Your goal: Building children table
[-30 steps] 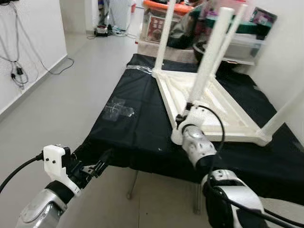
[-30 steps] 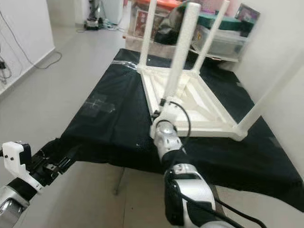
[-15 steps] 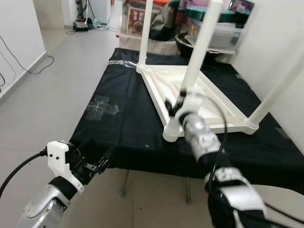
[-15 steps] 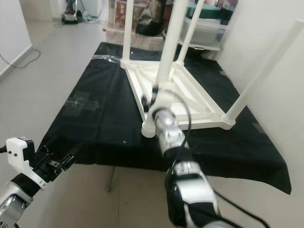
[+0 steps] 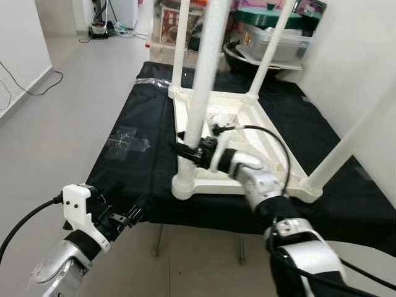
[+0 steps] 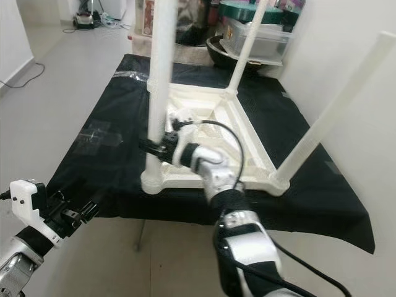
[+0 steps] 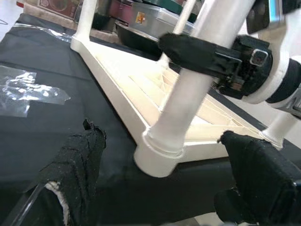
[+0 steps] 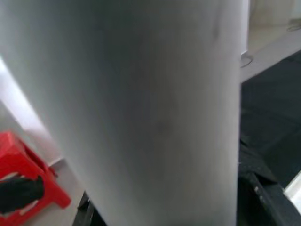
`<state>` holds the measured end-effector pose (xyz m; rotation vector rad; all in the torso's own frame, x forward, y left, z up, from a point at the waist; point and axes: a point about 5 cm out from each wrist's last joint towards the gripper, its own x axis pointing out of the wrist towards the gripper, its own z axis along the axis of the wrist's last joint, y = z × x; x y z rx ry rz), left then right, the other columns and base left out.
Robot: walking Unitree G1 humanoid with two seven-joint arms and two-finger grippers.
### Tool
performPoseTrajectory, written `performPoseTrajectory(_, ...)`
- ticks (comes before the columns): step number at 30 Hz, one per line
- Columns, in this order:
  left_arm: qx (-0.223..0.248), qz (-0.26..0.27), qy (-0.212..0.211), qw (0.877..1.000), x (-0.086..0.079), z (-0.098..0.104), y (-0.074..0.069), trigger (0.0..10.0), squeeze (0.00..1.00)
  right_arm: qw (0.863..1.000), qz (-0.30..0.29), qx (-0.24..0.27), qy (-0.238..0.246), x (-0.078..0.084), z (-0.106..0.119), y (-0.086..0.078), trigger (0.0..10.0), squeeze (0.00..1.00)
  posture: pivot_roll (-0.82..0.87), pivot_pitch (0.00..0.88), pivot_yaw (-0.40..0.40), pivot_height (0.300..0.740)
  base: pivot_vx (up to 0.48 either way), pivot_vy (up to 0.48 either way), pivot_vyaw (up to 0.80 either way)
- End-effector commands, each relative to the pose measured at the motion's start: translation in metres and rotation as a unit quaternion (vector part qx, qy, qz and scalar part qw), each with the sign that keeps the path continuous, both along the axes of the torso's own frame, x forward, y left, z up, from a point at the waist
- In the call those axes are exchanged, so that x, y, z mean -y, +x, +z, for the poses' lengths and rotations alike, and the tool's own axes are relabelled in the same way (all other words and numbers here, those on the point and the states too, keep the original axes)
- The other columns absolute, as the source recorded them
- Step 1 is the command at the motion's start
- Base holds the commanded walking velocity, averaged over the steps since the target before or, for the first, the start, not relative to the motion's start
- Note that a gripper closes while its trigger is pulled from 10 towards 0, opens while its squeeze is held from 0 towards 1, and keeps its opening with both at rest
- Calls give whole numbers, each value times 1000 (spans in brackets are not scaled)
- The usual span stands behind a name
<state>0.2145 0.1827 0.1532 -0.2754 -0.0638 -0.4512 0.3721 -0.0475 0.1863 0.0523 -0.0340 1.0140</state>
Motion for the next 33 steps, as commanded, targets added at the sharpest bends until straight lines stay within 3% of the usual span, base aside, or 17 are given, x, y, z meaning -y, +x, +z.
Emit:
performPoseTrajectory(1,0,-4,-1,1000,3,-1,-1,10000,0,998,-54,-12,4,-1,-3,6,0,0,192,0,-187,740,0,0,0)
performPoseTrajectory(4,0,-3,-1,1000,3,0,-3,10000,0,965,-259,-45,0,14,2,26,0,0,187,0,-185,740,0,0,0)
performPoseTrajectory(5,0,-4,-2,1000,3,0,-4,10000,0,919,-386,-76,-13,33,-1,33,0,0,183,0,-185,740,0,0,0)
performPoseTrajectory(6,0,-4,-2,1000,3,0,-4,10000,0,919,-386,-76,-13,33,-1,33,0,0,183,0,-185,740,0,0,0)
performPoseTrajectory(7,-1,-4,-2,1000,3,0,-4,10000,0,871,-480,-99,-37,50,-7,35,0,0,182,0,-185,740,0,0,0)
performPoseTrajectory(9,-1,-4,-2,1000,3,0,-4,10000,0,871,-480,-99,-37,50,-7,35,0,0,182,0,-185,740,0,0,0)
performPoseTrajectory(10,0,-4,-3,1000,3,0,-5,10000,0,825,-551,-106,-68,67,-16,30,0,0,180,0,-186,740,0,0,0)
performPoseTrajectory(14,0,-4,-4,1000,3,1,-6,10000,0,798,-583,-95,-120,74,-34,9,824,0,179,0,-183,740,0,0,0)
performPoseTrajectory(15,0,-4,-4,1000,3,1,-6,10000,0,818,-551,-99,-135,66,-39,0,10000,0,172,0,-175,740,0,0,0)
performPoseTrajectory(16,0,-4,-4,1000,3,1,-6,10000,0,818,-551,-99,-135,66,-39,0,10000,0,172,0,-175,740,0,0,0)
performPoseTrajectory(17,0,-5,-4,1000,2,1,-6,10000,0,866,-476,-117,-99,47,-41,-6,10000,0,167,0,-171,740,0,0,0)
performPoseTrajectory(18,0,-5,-4,1000,2,1,-6,10000,0,866,-476,-117,-99,47,-41,-6,10000,0,167,0,-171,740,0,0,0)
performPoseTrajectory(19,-1,-7,-4,1000,2,1,-6,10000,0,908,-402,-105,-52,31,-32,-9,10000,1000,166,0,-167,740,0,0,0)
performPoseTrajectory(20,-1,-8,-4,1000,2,1,-5,10000,0,940,-331,-86,-14,19,-20,-8,10000,1000,167,0,-170,740,0,0,0)
performPoseTrajectory(22,-2,-9,-3,1000,2,1,-5,10000,0,950,-303,-72,7,12,-11,-6,10000,1000,167,0,-170,740,0,0,0)
performPoseTrajectory(23,-1,-9,-3,1000,2,1,-4,10000,0,965,-255,-50,18,7,1,-1,10000,0,170,0,-173,740,0,0,0)
performPoseTrajectory(33,1,-8,-4,1000,2,1,-2,10000,0,999,-34,-2,27,6,24,6,10000,0,186,0,-180,740,0,0,0)
